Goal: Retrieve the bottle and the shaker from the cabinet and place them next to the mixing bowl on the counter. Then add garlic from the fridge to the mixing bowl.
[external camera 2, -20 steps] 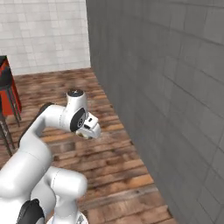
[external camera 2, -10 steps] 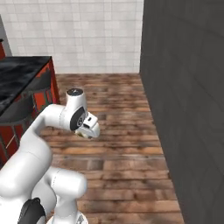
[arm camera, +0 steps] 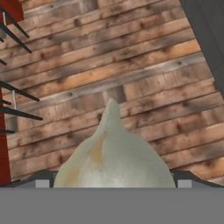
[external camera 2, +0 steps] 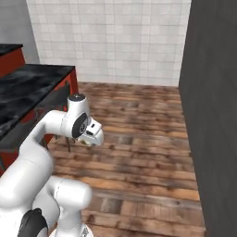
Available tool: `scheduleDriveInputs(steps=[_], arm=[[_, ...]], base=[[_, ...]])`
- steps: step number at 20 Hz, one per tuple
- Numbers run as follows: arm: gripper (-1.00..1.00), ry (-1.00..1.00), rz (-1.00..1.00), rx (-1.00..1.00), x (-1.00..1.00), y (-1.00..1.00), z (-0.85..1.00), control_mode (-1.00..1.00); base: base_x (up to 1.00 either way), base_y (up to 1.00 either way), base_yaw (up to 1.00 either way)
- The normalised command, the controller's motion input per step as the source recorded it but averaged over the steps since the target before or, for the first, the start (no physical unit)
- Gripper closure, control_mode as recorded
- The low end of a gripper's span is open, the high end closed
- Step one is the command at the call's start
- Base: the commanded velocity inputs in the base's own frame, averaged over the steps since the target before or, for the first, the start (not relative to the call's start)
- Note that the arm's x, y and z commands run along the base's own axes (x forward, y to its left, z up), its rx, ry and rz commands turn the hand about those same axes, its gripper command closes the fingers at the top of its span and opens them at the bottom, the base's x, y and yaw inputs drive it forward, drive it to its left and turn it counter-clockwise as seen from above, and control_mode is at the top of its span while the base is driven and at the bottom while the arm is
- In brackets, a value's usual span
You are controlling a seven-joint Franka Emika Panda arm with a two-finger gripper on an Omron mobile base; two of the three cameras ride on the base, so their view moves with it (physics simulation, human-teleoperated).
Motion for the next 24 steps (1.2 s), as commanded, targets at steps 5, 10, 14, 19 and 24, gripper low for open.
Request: scheduleDriveInputs(steps=[5, 10, 14, 19, 24], arm=[[1.00, 0.00, 0.00, 0.00, 0.00, 0.00, 0.00, 1.00], [1.00, 0.00, 0.00, 0.00, 0.00, 0.00, 0.00, 1.00], [1.00, 0.00, 0.00, 0.00, 0.00, 0.00, 0.00, 1.00], [1.00, 0.00, 0.00, 0.00, 0.00, 0.00, 0.00, 1.00], [1.00, 0.00, 0.00, 0.00, 0.00, 0.00, 0.00, 1.00]], base=[[1.00, -0.28, 0.22], [1.00, -0.51, 0.12], [1.00, -0.69, 0.00], [1.00, -0.40, 0.00], [0.93, -0.15, 0.12]])
